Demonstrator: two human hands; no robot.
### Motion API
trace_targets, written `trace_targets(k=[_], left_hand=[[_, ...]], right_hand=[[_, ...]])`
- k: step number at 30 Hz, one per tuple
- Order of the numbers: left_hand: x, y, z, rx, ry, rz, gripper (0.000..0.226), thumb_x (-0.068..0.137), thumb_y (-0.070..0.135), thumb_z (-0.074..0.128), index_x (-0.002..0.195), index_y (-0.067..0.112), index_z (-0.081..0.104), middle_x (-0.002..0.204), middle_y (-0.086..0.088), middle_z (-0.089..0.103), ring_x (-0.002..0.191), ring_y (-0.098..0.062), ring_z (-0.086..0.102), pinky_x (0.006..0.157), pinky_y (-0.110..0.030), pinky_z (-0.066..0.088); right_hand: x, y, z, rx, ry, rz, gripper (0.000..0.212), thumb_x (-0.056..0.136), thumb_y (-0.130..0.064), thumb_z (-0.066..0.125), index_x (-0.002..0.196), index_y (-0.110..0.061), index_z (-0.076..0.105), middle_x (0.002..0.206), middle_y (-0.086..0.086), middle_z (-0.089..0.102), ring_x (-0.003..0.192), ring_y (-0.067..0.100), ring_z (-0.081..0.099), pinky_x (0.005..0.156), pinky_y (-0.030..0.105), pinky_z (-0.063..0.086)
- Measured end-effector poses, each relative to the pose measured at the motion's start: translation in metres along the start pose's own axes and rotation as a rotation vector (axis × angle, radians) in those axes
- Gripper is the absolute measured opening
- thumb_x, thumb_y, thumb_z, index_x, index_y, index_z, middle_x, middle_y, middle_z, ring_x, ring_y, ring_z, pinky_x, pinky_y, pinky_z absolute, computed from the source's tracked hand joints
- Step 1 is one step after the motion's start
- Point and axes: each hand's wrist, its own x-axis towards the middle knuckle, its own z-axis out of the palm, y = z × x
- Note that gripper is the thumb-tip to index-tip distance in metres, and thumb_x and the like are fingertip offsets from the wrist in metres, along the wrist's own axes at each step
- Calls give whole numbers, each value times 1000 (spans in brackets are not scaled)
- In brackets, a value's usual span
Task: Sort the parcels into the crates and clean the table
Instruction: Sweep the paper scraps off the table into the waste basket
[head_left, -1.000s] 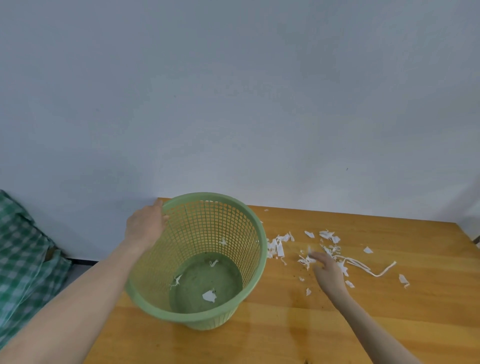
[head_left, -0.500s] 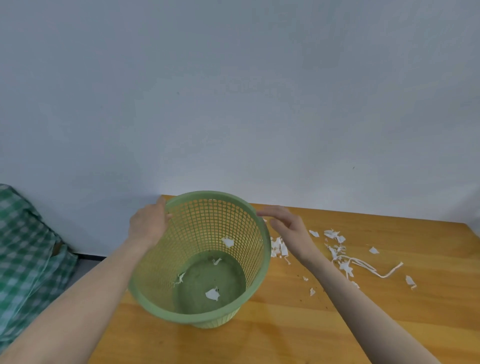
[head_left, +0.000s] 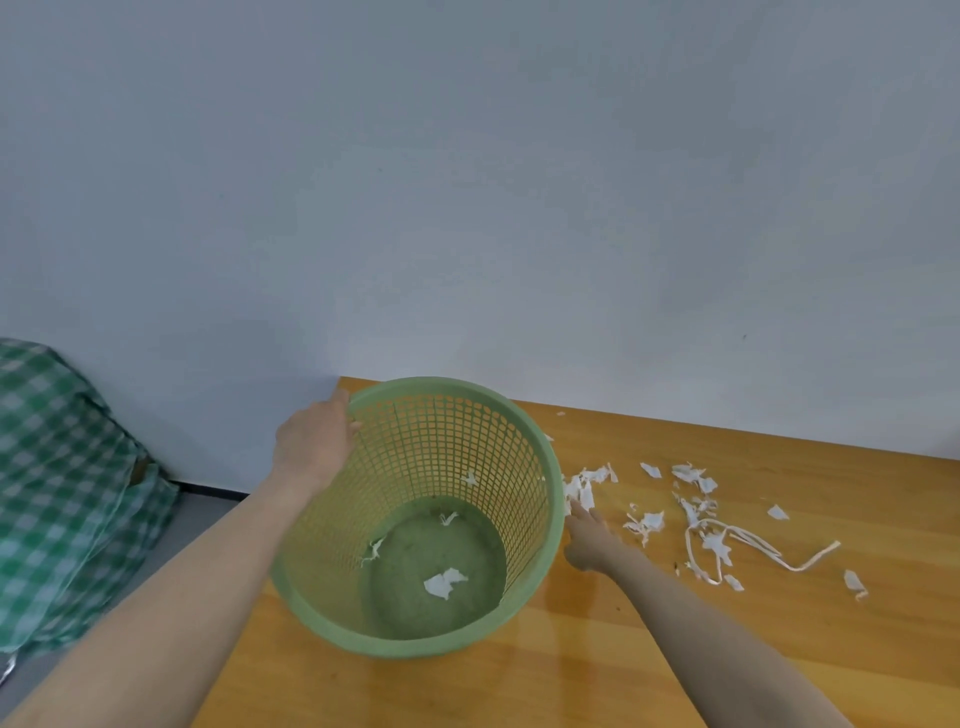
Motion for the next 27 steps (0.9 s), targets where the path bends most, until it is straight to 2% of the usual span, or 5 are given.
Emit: trace_targets(k=[16,19,22,25,27], left_hand=[[1,-2,-1,20,-5,-7,23,98,30,45,104,8,45,87,-11,63,80,-32,60,60,-33,40],[2,-5,0,29,-13,-17,24,98,31,46,105,8,45,84,-10,61,79,-32,60,60,-33,42],[3,-4,1,18,-6,-5,25,98,30,46,106,7,46,82,-10,60,78,-32,60,60,-33,43],[3,-2,0,28,-4,-1,25,98,30,45,108,7,45,91,-13,63,84,-33,60,62,-33,41],[3,-2,0,33,-1,6,26,98,30,45,109,7,45,92,-14,63,85,-34,60,62,-34,41]], right_hand=[[42,14,18,-159,42,-113,53,91,-7,32,143,-14,36,156,3,18,141,29,17,113,50,26],[16,3,-9,78,214,-52,44,89,-1,36,130,-7,51,140,9,44,112,24,52,87,37,52],[-21,-4,-54,442,487,-37,33,95,-9,41,123,-6,59,126,12,60,59,9,53,46,16,38],[-67,-16,-100,707,730,-182,27,96,-13,44,111,-13,66,113,9,67,54,-2,40,48,12,30],[-103,-30,-120,902,816,-403,25,92,-16,47,104,-23,67,110,1,68,73,-3,53,64,15,41]])
